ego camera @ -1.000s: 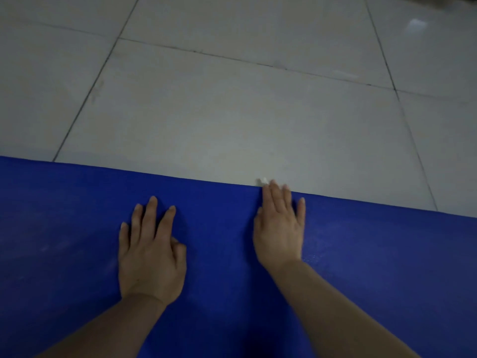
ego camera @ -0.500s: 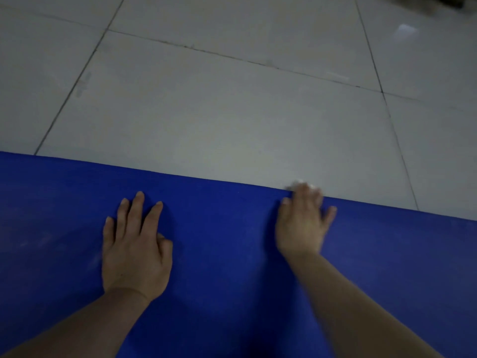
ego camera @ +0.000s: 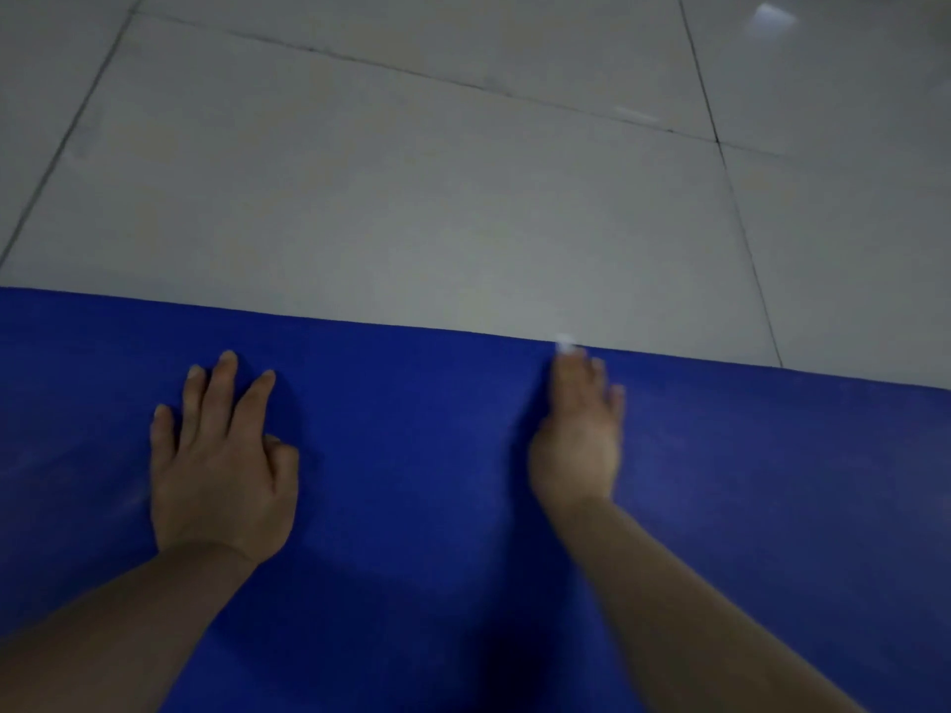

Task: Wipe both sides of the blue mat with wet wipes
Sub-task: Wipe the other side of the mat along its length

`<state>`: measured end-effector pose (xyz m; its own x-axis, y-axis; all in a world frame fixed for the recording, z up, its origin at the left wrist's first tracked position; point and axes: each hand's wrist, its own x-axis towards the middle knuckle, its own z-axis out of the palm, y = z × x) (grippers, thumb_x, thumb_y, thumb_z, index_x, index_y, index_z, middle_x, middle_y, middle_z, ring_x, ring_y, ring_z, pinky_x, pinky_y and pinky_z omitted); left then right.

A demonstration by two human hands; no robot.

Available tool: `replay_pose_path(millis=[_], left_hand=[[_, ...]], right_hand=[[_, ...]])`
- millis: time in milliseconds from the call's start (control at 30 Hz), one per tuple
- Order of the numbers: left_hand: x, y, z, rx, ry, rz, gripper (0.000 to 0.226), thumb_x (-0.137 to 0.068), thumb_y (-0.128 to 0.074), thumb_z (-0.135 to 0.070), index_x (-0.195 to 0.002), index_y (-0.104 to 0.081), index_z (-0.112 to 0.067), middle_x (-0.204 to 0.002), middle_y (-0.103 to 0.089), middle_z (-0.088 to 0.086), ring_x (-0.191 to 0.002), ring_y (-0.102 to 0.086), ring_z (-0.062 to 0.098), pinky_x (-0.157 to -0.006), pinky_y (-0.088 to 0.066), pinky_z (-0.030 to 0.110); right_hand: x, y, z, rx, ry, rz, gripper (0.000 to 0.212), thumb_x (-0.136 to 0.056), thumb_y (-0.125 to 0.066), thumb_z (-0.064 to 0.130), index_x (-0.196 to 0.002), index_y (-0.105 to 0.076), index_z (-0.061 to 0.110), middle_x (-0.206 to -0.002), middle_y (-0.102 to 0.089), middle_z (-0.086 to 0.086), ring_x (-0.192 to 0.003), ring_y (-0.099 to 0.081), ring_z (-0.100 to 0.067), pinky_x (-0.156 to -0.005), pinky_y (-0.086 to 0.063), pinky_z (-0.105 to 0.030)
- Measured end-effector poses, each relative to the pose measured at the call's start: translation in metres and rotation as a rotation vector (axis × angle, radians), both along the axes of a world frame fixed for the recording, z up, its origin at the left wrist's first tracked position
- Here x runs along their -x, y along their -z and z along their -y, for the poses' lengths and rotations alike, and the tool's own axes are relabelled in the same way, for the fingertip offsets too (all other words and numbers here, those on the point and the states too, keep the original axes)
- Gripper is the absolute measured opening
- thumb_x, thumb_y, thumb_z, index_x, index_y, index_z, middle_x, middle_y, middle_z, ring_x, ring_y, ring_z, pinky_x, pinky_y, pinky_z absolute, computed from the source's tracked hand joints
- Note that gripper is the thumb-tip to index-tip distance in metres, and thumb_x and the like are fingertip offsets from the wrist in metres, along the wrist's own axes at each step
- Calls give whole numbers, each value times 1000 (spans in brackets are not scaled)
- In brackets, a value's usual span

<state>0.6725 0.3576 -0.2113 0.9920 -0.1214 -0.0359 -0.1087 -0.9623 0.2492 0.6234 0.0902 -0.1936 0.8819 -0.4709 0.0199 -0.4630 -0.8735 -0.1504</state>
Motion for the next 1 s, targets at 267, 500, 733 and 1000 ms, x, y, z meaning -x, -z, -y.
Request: replay_pose_path(millis=[267, 500, 733, 1000], left_hand=[[-1, -1, 0, 7, 6, 2, 65, -84, -23, -30, -142, -41, -8, -157, -24, 14, -146, -14, 32, -115, -13, 57], [-2, -1, 1, -3, 7, -4, 63, -83, -28, -27, -142, -41, -7, -157, -24, 14, -145, -15, 33, -115, -13, 56], [-3, 0, 0, 2, 11, -3, 64, -83, -27, -28, -142, -41, -8, -157, -23, 14, -146, -15, 32, -115, -12, 55], [-4, -1, 2, 13, 8, -9, 64, -83, -28, -28, -142, -42, -8, -157, -24, 13, -146, -15, 31, -116, -12, 53]], right_hand=[[25, -6, 59, -45, 262, -25, 90, -73, -41, -15, -151, -17, 24, -157, -21, 1, -146, -8, -21, -117, 2, -40], [25, 6, -24, -117, -113, 24, 91, -68, -38, -19, -150, -23, 15, -156, -22, -2, -145, -11, -25, -115, -2, -41], [33, -3, 26, -113, 271, -31, 82, -82, -34, -13, -152, -4, 19, -159, -6, -2, -146, 0, -22, -119, 1, -39], [54, -4, 11, -27, -53, -78, 59, -93, -27, 16, -151, -19, 15, -155, -24, -3, -143, -22, -21, -114, -19, -48]])
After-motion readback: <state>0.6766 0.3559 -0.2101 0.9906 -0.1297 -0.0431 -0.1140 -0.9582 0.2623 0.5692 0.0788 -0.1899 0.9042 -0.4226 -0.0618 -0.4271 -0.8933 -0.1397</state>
